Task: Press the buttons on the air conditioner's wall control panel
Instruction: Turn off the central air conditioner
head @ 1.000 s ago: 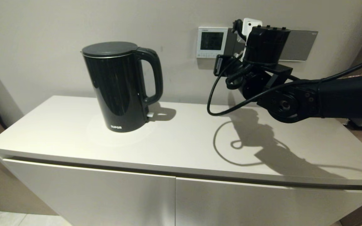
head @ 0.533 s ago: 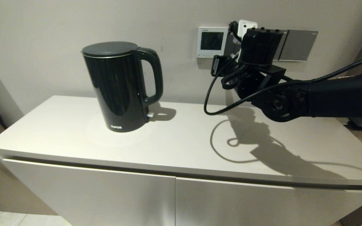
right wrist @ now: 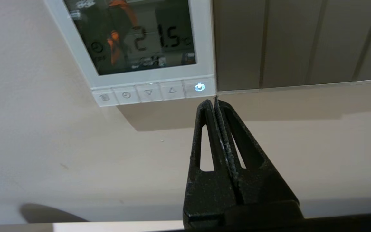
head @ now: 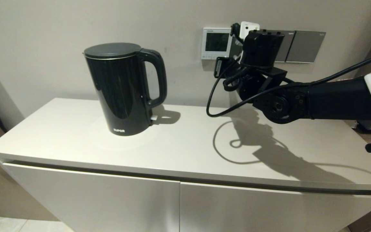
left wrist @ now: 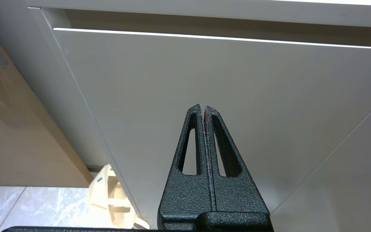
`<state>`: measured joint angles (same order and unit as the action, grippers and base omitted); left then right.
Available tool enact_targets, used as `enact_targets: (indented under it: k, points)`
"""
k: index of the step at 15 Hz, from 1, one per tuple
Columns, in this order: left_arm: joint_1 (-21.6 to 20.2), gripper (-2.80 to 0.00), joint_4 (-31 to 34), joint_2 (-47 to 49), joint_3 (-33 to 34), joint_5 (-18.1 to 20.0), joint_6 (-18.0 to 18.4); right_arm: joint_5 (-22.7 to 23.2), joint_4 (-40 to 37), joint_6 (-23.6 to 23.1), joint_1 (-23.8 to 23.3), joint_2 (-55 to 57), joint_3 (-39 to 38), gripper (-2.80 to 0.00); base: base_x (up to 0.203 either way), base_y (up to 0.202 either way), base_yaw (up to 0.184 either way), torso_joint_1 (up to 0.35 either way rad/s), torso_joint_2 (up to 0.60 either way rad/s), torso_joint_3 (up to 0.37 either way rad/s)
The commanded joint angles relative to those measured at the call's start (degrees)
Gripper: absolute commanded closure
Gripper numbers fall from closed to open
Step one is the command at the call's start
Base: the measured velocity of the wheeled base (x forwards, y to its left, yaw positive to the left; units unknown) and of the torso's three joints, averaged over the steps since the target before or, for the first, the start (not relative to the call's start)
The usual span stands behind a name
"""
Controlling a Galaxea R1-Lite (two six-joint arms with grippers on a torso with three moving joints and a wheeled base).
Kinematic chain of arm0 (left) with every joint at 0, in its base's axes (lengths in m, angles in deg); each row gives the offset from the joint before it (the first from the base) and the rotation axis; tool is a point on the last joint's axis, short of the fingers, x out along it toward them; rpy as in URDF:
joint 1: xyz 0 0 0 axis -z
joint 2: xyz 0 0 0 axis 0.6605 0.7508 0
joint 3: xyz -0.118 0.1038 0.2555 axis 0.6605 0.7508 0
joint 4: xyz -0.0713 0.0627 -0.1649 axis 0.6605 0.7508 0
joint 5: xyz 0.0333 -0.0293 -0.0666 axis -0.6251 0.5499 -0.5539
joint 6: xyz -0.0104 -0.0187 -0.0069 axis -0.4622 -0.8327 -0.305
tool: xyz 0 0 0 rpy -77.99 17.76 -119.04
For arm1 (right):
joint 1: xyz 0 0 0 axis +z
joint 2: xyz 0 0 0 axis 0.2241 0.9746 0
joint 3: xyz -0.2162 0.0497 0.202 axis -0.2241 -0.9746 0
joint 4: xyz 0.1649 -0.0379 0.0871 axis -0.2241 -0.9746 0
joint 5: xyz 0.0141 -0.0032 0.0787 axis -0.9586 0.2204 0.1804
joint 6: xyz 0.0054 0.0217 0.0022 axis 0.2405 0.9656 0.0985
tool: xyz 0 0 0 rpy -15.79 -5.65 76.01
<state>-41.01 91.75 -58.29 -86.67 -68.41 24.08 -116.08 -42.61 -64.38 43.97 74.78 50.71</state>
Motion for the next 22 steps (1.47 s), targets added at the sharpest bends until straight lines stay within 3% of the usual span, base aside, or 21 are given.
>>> enact_targets:
  k: [1, 22]
  points:
    - [-0.04, 0.0, 0.02, -0.02, 0.01, 0.04, 0.0, -0.16, 0.19, 0.01, -0.18, 0.84, 0.63, 0.0, 0.0, 0.0, 0.0, 0.0, 0.0, 0.0]
    - [0.02, 0.0, 0.02, -0.02, -0.07, -0.01, 0.0, -0.25, -0.6, -1.58, -0.26, 5.63, 7.71, 0.0, 0.0, 0.0, 0.0, 0.0, 0.0, 0.0]
